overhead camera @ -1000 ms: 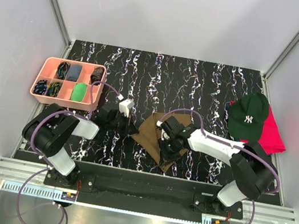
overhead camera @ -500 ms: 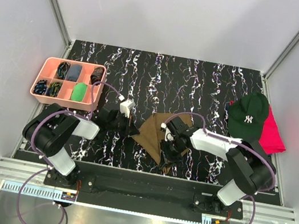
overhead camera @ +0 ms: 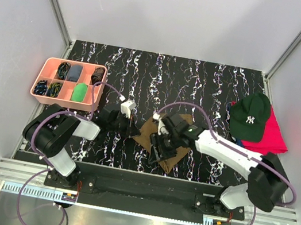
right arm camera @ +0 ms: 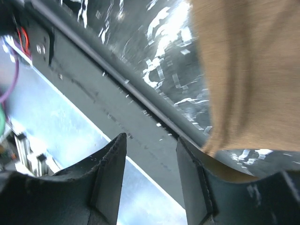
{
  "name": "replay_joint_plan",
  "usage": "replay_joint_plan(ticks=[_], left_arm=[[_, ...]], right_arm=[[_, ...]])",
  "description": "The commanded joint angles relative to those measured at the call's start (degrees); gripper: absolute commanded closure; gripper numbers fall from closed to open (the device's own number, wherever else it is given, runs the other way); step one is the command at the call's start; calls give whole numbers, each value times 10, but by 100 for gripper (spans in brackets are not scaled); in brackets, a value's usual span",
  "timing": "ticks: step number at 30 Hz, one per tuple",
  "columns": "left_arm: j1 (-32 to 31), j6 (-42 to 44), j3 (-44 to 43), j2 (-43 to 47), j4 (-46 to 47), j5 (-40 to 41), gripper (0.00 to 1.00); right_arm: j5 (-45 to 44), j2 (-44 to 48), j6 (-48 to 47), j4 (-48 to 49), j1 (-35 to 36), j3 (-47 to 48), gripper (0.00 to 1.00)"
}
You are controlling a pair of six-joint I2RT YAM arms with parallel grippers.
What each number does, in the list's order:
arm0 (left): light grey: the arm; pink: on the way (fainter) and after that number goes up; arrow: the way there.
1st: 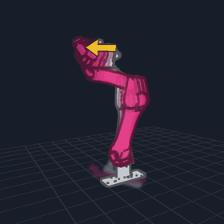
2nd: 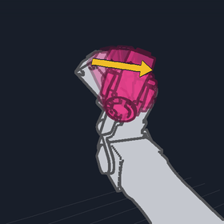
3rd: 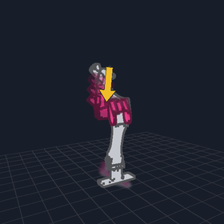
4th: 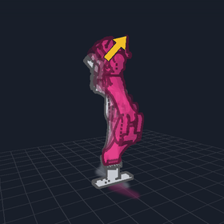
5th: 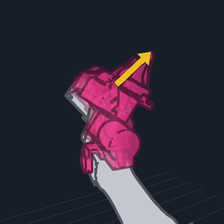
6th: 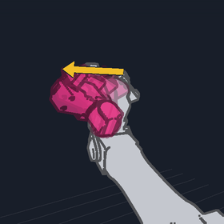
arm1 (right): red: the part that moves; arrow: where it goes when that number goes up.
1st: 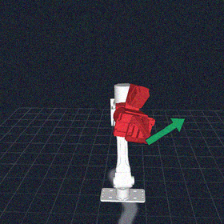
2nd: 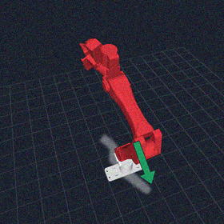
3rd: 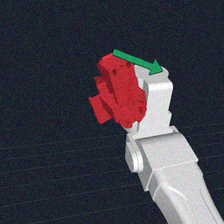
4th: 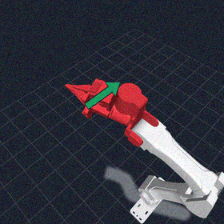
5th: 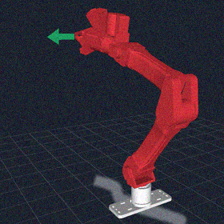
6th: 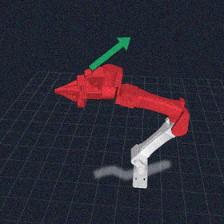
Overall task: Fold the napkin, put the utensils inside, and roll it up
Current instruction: Roll the napkin with the utensil
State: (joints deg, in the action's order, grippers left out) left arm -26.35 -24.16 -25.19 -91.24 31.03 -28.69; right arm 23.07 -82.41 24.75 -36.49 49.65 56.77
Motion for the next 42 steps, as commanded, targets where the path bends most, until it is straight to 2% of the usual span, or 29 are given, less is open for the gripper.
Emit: replay_joint_plan(ticks=[1,7,15,25,34,37,42], left_arm=[[-2,14,-6,0,-7,1,100],[-2,14,-6,-1,-7,1,100],[-3,15,-8,-4,-9,1,100],[-3,14,-10,-8,-11,0,100],[-6,15,-9,-5,-11,-1,100],[-7,15,-9,-3,-11,-1,100],[-7,14,-9,-1,-18,-3,100]], right_arm=[[-6,-49,20,-14,40,12,46],[-34,-83,21,-25,41,0,47],[-58,-71,11,-55,26,-10,47],[-67,-69,1,-47,-1,-46,47],[-61,-105,-7,-10,-7,-52,47],[-61,-91,0,-20,-6,-47,47],[-79,-34,2,-67,14,27,47]])
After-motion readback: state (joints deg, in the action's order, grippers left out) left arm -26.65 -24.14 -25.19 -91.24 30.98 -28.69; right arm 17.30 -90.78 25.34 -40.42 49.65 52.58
